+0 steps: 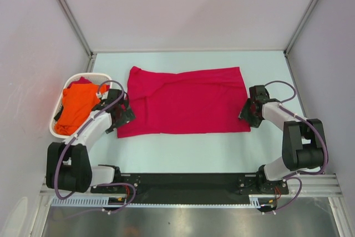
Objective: Fold and stack the t-shirts
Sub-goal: Grap the side of the flattened tshirt closest away from the robot with both arms
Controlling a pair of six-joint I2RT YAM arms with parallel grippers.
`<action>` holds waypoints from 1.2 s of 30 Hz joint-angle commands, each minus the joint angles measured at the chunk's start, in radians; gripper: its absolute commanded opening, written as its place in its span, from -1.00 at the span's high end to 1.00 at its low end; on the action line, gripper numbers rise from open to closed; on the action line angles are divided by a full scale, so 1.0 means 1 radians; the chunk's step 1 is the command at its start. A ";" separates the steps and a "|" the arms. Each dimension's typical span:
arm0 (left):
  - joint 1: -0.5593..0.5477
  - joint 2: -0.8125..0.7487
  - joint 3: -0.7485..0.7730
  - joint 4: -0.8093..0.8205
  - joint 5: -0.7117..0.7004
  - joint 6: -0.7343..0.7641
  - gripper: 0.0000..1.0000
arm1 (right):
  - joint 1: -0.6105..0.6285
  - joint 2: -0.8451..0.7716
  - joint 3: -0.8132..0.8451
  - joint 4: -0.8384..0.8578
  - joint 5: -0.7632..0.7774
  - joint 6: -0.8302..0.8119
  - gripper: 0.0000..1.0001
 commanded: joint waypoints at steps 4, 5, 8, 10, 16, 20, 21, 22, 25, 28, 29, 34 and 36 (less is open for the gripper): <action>-0.056 0.112 0.026 -0.052 -0.141 -0.054 -0.99 | -0.021 0.056 0.000 0.011 -0.030 0.002 -0.12; -0.068 0.126 0.025 -0.057 -0.153 -0.059 -0.99 | -0.023 0.063 0.003 0.002 -0.033 0.001 -0.11; -0.086 0.171 0.022 -0.058 -0.164 -0.070 -0.99 | -0.023 0.042 0.006 -0.032 -0.029 -0.014 -0.11; -0.092 0.201 0.020 -0.057 -0.172 -0.080 -0.99 | -0.029 0.010 -0.010 -0.050 0.002 -0.016 -0.11; -0.112 0.272 0.034 -0.049 -0.182 -0.090 -0.99 | -0.061 -0.142 -0.070 -0.087 0.019 0.024 -0.12; -0.123 0.289 0.040 -0.041 -0.182 -0.093 -0.99 | -0.069 -0.194 -0.099 -0.118 0.020 0.025 -0.11; -0.123 0.292 0.042 -0.038 -0.179 -0.091 -0.99 | -0.067 -0.199 -0.103 -0.119 0.016 0.021 -0.11; -0.123 0.293 0.040 -0.037 -0.176 -0.093 -0.99 | -0.069 -0.197 -0.104 -0.116 0.011 0.018 -0.09; -0.129 0.309 0.042 -0.026 -0.172 -0.091 -0.99 | -0.070 -0.184 -0.125 -0.083 -0.023 0.016 0.02; -0.134 0.316 0.036 -0.025 -0.172 -0.091 -0.99 | -0.072 -0.145 -0.147 -0.038 -0.079 0.013 0.16; -0.134 0.315 0.036 -0.025 -0.175 -0.091 -0.99 | -0.072 -0.112 -0.149 -0.032 -0.081 0.012 0.19; -0.134 0.295 0.037 -0.032 -0.181 -0.091 -0.99 | -0.070 -0.061 -0.164 0.019 -0.181 -0.005 0.84; -0.134 0.283 0.034 -0.034 -0.185 -0.093 -0.99 | -0.072 -0.078 -0.167 0.033 -0.202 -0.013 0.93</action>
